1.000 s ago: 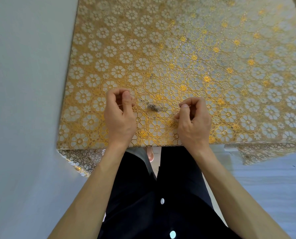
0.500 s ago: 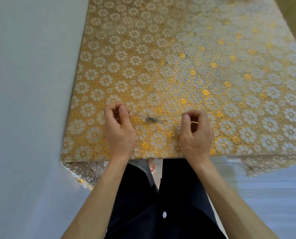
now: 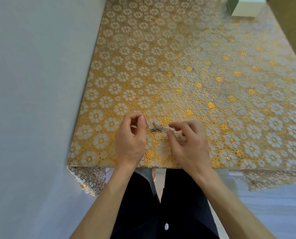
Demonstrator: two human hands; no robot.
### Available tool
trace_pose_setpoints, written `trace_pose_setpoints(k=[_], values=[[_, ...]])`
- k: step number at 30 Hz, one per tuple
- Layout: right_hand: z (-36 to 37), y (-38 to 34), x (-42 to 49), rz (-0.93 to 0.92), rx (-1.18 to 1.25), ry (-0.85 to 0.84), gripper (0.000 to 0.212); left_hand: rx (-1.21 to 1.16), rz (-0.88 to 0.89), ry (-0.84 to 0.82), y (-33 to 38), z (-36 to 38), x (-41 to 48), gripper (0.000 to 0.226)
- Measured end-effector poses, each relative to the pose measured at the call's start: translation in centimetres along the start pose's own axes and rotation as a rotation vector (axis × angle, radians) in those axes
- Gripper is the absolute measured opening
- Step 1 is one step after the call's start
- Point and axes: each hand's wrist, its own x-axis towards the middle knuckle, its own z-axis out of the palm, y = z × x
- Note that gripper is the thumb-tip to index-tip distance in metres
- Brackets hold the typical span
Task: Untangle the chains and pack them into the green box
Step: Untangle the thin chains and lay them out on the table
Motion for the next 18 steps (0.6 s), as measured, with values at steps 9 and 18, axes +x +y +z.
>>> trace_pose_setpoints(k=[9,18], values=[[1.2,-0.7,2.9,-0.249,-0.242,-0.205,0.012,0.063,0.029,-0.053,-0.6,-0.2,0.3,0.007],[-0.1,-1.0,2.7,0.002,0.039,-0.262,0.004,0.172,0.174,-0.183,-0.7,-0.6,0.1,0.018]])
